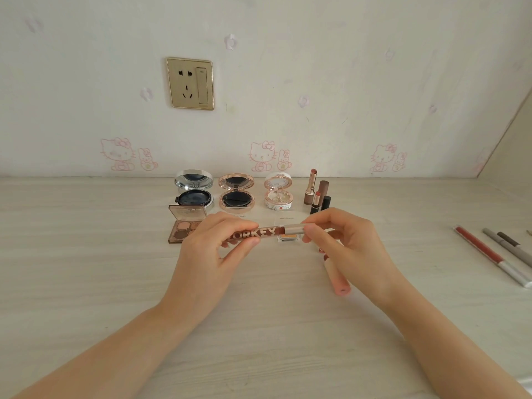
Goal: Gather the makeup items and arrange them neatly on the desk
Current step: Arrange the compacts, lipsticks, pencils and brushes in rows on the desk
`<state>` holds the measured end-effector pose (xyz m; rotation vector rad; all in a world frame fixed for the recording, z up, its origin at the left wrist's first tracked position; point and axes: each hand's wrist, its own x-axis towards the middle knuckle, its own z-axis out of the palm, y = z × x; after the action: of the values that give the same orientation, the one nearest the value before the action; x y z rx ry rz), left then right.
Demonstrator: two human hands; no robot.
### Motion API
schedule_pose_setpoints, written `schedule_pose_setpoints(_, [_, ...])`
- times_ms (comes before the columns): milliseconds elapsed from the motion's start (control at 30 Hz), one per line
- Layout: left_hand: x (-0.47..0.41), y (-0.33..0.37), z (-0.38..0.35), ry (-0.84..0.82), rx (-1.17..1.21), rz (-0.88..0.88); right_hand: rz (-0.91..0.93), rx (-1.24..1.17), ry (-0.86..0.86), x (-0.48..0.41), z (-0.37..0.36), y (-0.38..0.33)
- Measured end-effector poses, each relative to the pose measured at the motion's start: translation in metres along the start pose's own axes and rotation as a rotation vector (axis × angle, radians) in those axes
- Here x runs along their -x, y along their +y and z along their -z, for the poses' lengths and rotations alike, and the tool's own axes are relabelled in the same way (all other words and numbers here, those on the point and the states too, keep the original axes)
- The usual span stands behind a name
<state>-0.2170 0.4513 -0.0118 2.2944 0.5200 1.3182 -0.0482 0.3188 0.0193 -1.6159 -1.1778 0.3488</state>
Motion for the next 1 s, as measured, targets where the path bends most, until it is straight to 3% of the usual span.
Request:
schedule_pose_setpoints(467, [-0.0012,0.0042,0.0015,0.019,0.008,0.026,0.008,-0.214,0.115,-0.0064,0.0053,0.0035])
schedule_pose_setpoints(1000, [0.0012,0.0044,-0.0004,-0.01,0.013,-0.009,-0.033,-0.288,0.162,-0.0102,0.0048,0.0074])
